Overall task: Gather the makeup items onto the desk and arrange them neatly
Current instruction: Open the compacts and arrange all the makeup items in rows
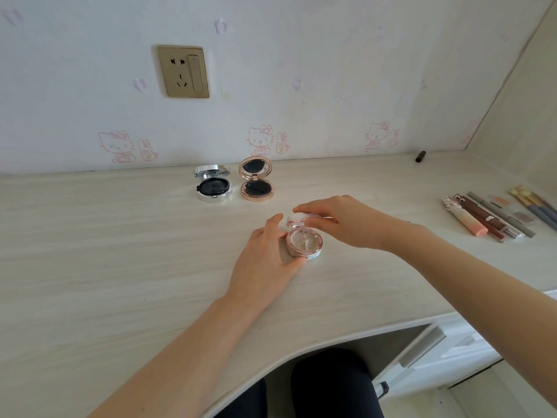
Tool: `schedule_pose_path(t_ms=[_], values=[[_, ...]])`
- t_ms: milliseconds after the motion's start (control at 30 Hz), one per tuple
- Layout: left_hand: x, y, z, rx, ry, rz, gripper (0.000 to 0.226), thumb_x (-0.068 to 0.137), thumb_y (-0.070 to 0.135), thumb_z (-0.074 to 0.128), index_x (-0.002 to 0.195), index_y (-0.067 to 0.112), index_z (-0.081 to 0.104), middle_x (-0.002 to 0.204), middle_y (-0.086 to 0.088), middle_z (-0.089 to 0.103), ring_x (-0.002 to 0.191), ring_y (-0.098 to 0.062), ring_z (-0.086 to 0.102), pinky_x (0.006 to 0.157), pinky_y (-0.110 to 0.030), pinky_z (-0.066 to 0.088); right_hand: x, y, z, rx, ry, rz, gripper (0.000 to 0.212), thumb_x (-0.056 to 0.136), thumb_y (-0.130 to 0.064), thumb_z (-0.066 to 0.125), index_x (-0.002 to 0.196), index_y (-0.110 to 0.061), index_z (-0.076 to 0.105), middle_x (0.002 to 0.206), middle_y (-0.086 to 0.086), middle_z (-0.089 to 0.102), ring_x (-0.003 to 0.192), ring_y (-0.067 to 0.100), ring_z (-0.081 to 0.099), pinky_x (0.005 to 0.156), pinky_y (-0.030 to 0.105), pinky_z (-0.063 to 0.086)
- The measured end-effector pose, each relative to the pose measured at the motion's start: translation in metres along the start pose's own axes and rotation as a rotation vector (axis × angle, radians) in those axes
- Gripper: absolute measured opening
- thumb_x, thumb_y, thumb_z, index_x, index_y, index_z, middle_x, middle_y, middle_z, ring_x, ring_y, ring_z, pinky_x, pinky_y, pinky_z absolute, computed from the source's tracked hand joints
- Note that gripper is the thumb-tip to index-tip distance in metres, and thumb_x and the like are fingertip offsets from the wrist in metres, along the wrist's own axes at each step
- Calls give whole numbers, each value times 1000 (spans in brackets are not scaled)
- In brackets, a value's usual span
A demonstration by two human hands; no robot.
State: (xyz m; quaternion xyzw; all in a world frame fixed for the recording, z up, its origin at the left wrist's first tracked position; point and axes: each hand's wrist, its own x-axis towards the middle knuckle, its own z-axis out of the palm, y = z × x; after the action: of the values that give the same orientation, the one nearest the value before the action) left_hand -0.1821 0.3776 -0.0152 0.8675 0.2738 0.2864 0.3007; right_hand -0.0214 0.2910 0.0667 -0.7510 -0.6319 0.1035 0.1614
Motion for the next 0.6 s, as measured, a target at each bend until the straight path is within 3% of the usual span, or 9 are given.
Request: schedule_pose_path(t_ms=[100,233,400,600], values=[[1,2,-2,-40,1,1,87,71,43,76,143,24,30,119,21,63,124,-8,41,89,-17,28,1,-1,-1,7,-16,2,35,99,-34,46,133,-29,53,127,-11,61,112,8,55,83,14,35],[2,2,-2,-66,5,-1,84,74,43,75,142,24,30,119,20,64,125,-9,44,90,-18,29,1,-3,-3,-2,-41,0,36,99,-35,44,134,-28,53,129,-10,61,115,11,54,90,20,37],[0,2,-2,-56,-1,-15,80,76,42,74,141,27,30,122,18,62,124,-10,45,92,-20,29,3,-4,-6,-11,-48,5,35,100,-34,42,134,-28,53,121,-12,63,96,5,50,75,12,33],[-1,4,-3,-58,-15,-21,78,76,46,71,140,28,30,122,18,61,122,-10,45,89,-22,32,1,-3,-4,27,-36,28,37,100,-33,44,135,-27,51,131,-11,59,119,8,51,90,16,33]])
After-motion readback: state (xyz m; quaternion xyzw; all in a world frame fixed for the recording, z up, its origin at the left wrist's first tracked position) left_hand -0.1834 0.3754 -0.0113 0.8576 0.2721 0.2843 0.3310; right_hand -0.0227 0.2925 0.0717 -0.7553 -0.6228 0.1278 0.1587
